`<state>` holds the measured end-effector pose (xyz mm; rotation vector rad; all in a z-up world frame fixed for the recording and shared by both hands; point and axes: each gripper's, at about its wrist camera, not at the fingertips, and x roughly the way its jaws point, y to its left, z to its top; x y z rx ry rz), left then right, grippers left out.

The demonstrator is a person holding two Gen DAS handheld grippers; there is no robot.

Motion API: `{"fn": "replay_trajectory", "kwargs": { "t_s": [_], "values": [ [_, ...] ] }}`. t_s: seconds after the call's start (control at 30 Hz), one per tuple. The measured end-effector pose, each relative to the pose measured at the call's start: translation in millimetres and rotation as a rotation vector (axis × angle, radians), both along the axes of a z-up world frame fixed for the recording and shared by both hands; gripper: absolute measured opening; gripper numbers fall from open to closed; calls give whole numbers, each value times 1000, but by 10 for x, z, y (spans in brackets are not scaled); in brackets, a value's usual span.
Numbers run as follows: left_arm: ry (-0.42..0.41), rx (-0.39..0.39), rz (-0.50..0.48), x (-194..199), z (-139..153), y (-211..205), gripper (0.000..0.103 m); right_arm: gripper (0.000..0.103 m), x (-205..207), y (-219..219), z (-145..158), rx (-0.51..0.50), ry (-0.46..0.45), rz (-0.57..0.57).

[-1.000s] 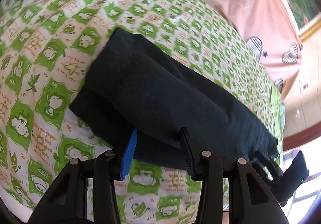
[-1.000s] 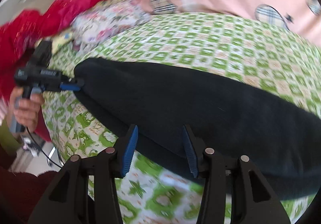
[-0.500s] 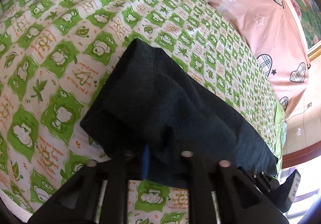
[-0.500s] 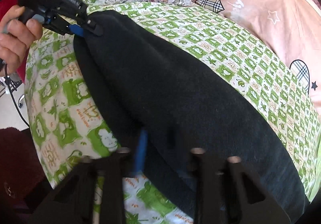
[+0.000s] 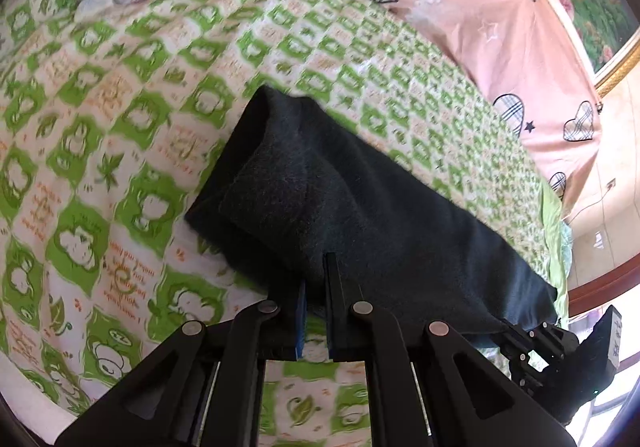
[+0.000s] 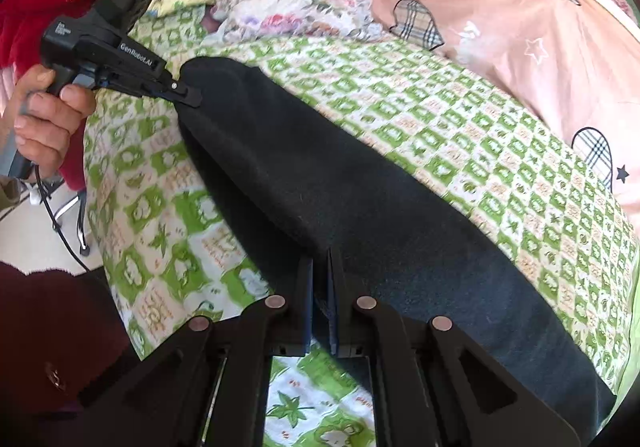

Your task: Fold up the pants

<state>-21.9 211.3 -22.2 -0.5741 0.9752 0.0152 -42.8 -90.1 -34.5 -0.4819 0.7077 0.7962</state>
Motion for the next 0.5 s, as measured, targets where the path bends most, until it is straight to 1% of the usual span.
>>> {"fn": "replay_trajectory", "kwargs": {
  "t_s": [0.13, 0.2, 0.23, 0.3, 0.37, 0.43, 0.47, 0.5],
  "values": [
    [11, -14, -1, -23, -127, 52, 6, 7, -3, 30, -136, -18, 26, -2],
    [15, -18, -2, -23, -169, 70, 7, 7, 32, 19, -187, -8, 61, -12],
    [15, -19, -1, -25, -174, 74, 11, 7, 44, 14, -200, -2, 74, -16],
    [13, -2, 6, -42, -145, 72, 14, 11, 64, -7, -200, 21, 102, -24],
    [9, 20, 7, -64, -95, 56, 15, 16, 65, -43, -172, 50, 120, -28],
    [12, 33, 14, -89, -41, 54, 28, 18, 50, -76, -155, 73, 130, -31],
    [12, 40, 18, -102, -19, 56, 34, 19, 51, -113, -140, 94, 145, -39],
    [19, 50, 25, -113, 2, 60, 47, 19, 54, -140, -132, 113, 159, -45]
  ]
}}
